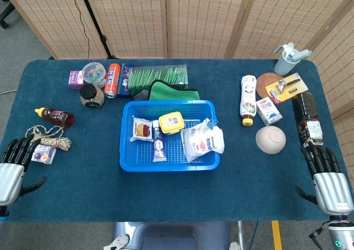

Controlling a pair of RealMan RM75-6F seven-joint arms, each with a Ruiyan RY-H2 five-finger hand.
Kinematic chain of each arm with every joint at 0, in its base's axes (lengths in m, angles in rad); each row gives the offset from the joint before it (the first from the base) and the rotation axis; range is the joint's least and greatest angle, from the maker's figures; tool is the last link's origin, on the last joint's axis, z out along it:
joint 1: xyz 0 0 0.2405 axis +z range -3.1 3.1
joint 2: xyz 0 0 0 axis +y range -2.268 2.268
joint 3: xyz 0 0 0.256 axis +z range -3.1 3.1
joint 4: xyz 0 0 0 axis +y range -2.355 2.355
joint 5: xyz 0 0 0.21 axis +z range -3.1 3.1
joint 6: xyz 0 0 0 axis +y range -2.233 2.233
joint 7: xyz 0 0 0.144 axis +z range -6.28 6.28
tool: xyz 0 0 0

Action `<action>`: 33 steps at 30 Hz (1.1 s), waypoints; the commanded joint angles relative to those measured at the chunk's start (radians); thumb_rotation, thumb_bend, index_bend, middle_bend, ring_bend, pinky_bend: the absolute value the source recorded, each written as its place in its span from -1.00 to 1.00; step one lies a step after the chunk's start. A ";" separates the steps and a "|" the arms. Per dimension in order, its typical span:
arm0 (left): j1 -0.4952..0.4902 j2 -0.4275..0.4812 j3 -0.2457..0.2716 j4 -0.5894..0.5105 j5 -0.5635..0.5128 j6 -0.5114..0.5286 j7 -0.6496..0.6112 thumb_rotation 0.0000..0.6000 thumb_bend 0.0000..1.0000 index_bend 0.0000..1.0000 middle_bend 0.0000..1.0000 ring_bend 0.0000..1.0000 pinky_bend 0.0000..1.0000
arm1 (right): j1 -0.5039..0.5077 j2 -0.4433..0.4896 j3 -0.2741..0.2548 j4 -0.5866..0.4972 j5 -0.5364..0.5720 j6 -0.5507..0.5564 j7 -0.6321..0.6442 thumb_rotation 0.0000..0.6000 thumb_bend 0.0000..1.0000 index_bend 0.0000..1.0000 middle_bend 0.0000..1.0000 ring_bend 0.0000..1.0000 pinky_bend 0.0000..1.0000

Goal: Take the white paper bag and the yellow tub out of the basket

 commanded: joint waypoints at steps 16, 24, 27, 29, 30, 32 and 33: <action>0.013 0.028 -0.004 -0.061 -0.009 0.017 0.008 1.00 -0.70 -1.00 -1.00 -1.00 -1.00 | 0.058 0.018 0.032 -0.051 -0.023 -0.046 -0.011 1.00 -1.00 -1.00 -1.00 -1.00 -1.00; 0.015 0.052 -0.010 -0.120 -0.028 0.009 0.021 1.00 -0.70 -1.00 -1.00 -1.00 -1.00 | 0.167 0.090 0.090 -0.206 -0.005 -0.175 -0.071 1.00 -1.00 -1.00 -1.00 -1.00 -1.00; 0.013 0.061 -0.012 -0.143 -0.033 0.002 0.023 1.00 -0.70 -1.00 -1.00 -1.00 -1.00 | 0.222 0.097 0.118 -0.260 0.024 -0.242 -0.121 1.00 -1.00 -1.00 -1.00 -1.00 -1.00; 0.011 0.065 -0.016 -0.157 -0.036 0.000 0.023 1.00 -0.70 -1.00 -1.00 -1.00 -1.00 | 0.262 0.101 0.135 -0.302 0.050 -0.299 -0.135 1.00 -1.00 -1.00 -1.00 -1.00 -1.00; 0.009 0.066 -0.017 -0.160 -0.037 -0.001 0.022 1.00 -0.70 -1.00 -1.00 -1.00 -1.00 | 0.281 0.103 0.143 -0.319 0.065 -0.325 -0.142 1.00 -1.00 -1.00 -1.00 -1.00 -1.00; 0.005 0.067 -0.021 -0.160 -0.040 -0.007 0.023 1.00 -0.70 -1.00 -1.00 -1.00 -1.00 | 0.350 0.089 0.184 -0.352 0.127 -0.403 -0.160 1.00 -1.00 -1.00 -1.00 -1.00 -1.00; 0.003 0.068 -0.022 -0.158 -0.041 -0.011 0.023 1.00 -0.70 -1.00 -1.00 -1.00 -1.00 | 0.375 0.080 0.204 -0.362 0.172 -0.429 -0.175 1.00 -1.00 -1.00 -1.00 -1.00 -1.00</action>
